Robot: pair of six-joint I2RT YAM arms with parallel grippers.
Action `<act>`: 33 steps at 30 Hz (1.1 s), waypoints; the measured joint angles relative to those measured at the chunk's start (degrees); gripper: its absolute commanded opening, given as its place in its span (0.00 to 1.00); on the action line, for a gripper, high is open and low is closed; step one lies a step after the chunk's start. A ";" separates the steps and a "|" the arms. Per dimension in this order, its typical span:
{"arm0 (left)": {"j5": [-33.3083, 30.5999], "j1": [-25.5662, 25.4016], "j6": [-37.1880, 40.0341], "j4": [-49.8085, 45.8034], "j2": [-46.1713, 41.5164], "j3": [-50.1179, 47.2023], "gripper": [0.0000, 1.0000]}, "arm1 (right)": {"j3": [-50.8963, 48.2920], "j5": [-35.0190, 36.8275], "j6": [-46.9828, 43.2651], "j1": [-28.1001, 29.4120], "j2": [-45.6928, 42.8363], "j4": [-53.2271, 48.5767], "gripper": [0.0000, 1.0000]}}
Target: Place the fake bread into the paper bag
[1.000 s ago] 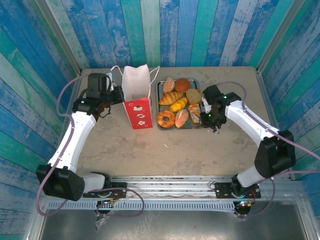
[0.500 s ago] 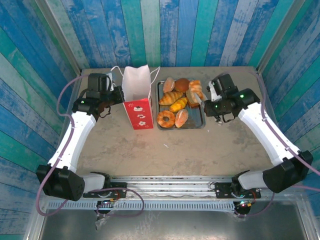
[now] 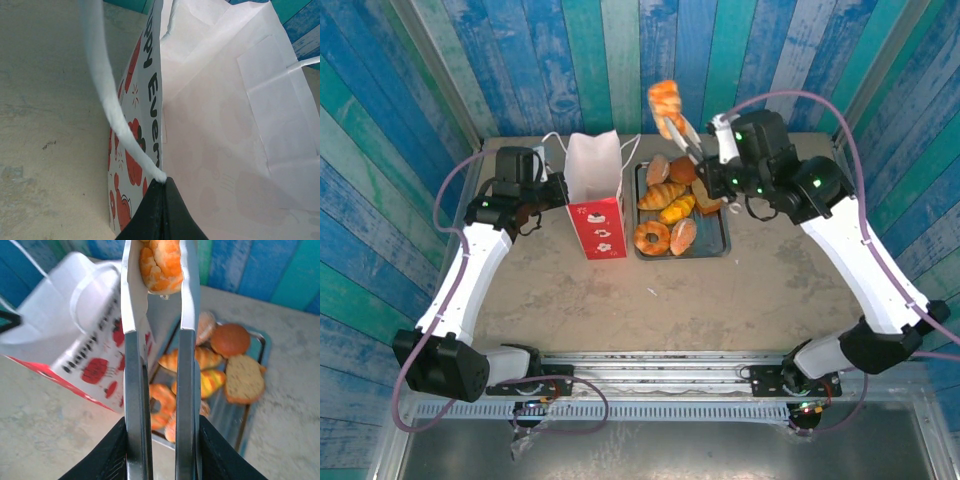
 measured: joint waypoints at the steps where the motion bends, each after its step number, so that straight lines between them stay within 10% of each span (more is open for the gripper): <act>1: 0.11 0.00 0.00 0.02 0.00 0.00 0.00 | 1.53 0.17 -0.28 1.03 1.14 0.24 0.33; 13: 1.44 0.00 0.46 0.31 0.00 0.00 0.00 | 14.29 0.94 -1.40 11.67 16.41 1.46 0.33; 33: 0.72 0.00 1.49 0.26 0.00 0.00 0.00 | 13.90 1.95 0.15 12.33 24.48 -4.76 0.34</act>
